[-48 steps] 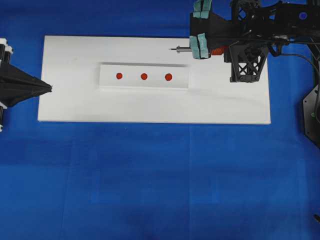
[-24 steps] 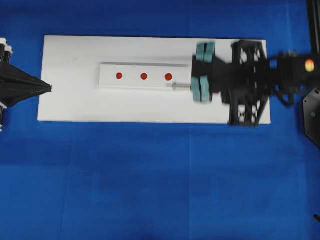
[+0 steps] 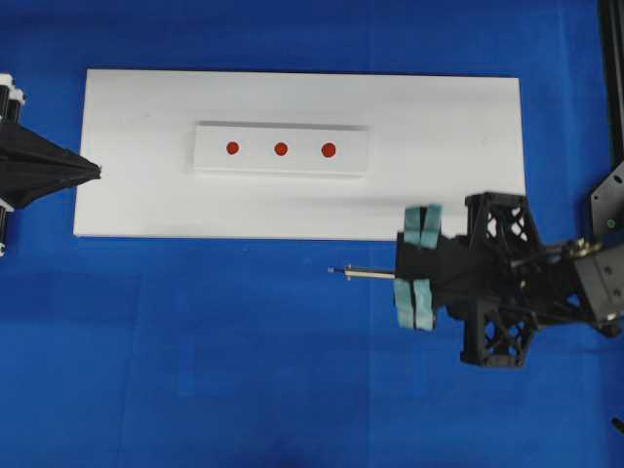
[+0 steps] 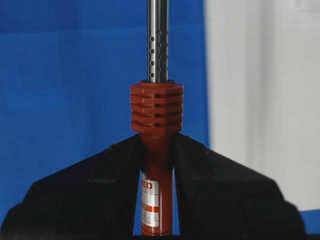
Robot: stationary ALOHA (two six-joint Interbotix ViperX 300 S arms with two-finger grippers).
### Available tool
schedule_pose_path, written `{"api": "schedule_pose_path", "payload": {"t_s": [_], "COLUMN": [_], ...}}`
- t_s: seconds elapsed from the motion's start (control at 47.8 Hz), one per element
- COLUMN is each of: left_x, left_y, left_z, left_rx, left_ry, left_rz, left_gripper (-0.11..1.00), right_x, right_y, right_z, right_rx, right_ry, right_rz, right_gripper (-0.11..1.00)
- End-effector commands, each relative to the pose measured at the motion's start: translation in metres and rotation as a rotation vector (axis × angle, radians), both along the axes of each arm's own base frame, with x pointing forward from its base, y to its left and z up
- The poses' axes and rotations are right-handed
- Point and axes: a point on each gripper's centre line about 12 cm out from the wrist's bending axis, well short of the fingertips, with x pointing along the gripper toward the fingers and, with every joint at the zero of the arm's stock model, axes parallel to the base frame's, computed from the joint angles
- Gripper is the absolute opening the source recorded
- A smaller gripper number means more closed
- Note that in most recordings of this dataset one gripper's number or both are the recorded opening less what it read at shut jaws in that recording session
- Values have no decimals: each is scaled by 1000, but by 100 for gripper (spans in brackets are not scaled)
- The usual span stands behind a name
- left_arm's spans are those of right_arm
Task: Touch the tip of the soldering iron to the mark.
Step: 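Lower the iron onto the blue table in front of the board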
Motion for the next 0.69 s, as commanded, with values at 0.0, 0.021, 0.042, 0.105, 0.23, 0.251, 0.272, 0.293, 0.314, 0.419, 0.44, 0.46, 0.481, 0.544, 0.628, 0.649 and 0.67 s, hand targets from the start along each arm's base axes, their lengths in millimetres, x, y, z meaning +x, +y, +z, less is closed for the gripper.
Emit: {"api": "schedule_pose_path", "payload": {"t_s": [0.0,0.021,0.042,0.105,0.23,0.251,0.272,0.293,0.314,0.419,0.44,0.46,0.481,0.544,0.628,0.649,0.67], "left_x": [1,1,1,1,1,1,1,1,1,1,1,1,1,1,1,1,1], "left_y": [1,1,0,0,1,0,1,1,0,0,0,0,0,0,0,0,1], "left_z": [5,5,5,5,6,6,6,5,6,6,6,6,6,6,7,6,6], "left_rx": [-2,-2,-1,-1,-2,-1,-2,-2,-1,-1,-1,-1,-1,-1,-1,-1,-2], "left_ry": [-18,-18,-18,-21,-23,-23,-23,-21,-23,-23,-23,-23,-25,-26,-29,-28,-28], "left_rz": [3,3,3,3,3,3,3,3,3,3,3,3,1,3,3,3,3], "left_gripper": [0,0,0,0,0,0,0,0,0,0,0,0,0,0,0,0,0], "right_x": [6,7,9,16,38,42,46,51,55,80,85,89,93,105,122,126,129], "right_y": [1,1,0,-2,-1,0,0,0,1,3,2,2,2,1,1,1,1], "right_z": [8,8,9,10,11,11,11,11,10,12,13,14,13,15,16,15,15], "right_rx": [6,4,1,-12,-35,-36,-37,-38,-39,-44,-46,-45,-46,-48,-50,-50,-50], "right_ry": [-30,-31,-37,-50,-77,-82,-88,-90,-93,-117,-120,-123,-126,-135,-148,-149,-154], "right_rz": [1,2,0,4,49,56,63,67,72,93,93,93,95,92,92,91,92], "right_gripper": [6,6,6,6,6,6,6,6,6,6,6,6,6,6,6,6,6]}}
